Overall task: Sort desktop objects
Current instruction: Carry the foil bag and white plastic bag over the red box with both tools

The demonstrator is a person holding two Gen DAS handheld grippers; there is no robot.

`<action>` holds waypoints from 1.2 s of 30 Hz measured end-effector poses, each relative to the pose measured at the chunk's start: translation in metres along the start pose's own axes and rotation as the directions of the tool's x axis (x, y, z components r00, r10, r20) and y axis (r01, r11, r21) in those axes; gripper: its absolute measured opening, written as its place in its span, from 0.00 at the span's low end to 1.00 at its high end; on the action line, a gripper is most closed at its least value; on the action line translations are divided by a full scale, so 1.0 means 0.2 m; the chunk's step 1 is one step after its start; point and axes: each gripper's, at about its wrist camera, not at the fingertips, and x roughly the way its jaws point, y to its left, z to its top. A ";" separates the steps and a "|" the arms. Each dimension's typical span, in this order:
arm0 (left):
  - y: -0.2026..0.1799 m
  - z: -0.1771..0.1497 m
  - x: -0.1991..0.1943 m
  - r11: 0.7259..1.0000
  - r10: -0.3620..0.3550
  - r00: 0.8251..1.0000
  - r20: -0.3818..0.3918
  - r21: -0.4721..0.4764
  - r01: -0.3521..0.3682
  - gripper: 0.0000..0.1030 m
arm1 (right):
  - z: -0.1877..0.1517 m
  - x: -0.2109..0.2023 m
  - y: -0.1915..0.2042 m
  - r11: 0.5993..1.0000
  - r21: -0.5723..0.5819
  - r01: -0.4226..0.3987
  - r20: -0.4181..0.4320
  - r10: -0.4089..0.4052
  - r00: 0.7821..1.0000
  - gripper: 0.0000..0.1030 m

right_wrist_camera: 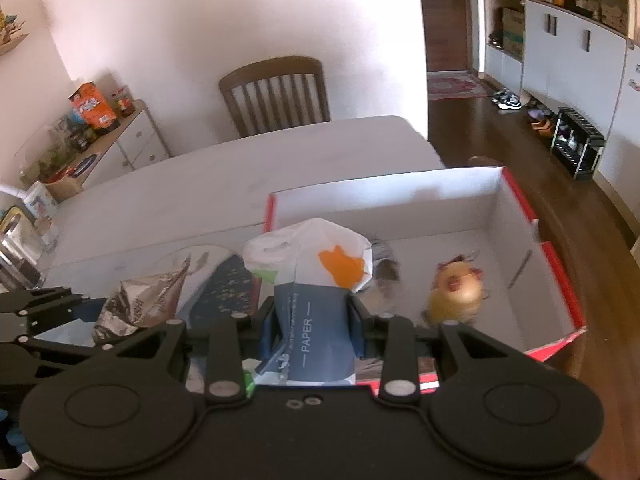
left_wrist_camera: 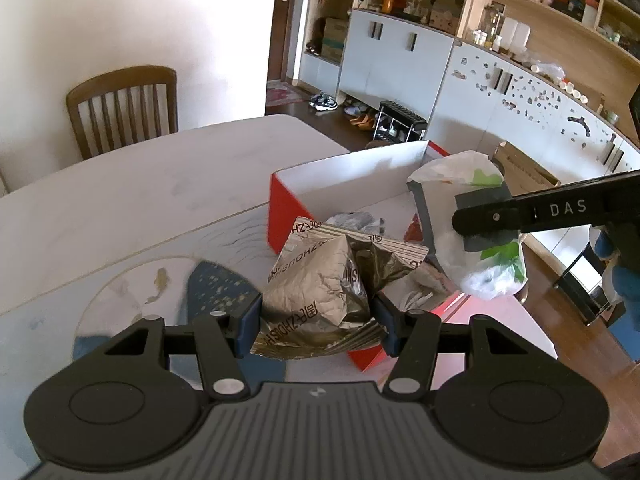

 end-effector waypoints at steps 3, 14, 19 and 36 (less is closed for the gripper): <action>-0.05 0.03 0.02 1.000 0.002 1.000 0.006 0.009 -0.002 0.55 | 0.01 -0.02 -0.08 1.000 0.008 0.014 0.013 -0.014 1.000 0.34; -0.22 0.15 0.13 0.999 0.005 1.000 0.011 0.051 -0.005 0.55 | 0.03 -0.06 -0.34 0.998 0.023 0.055 0.035 -0.056 0.998 0.34; -0.30 0.20 0.22 0.997 0.005 1.000 0.000 0.072 -0.005 0.55 | 0.05 -0.05 -0.45 0.996 0.026 0.088 0.037 -0.089 0.995 0.34; -0.41 0.25 0.54 0.988 0.059 0.995 -0.083 0.145 -0.046 0.55 | 0.10 0.13 -0.59 0.994 0.016 0.107 0.005 -0.107 0.994 0.34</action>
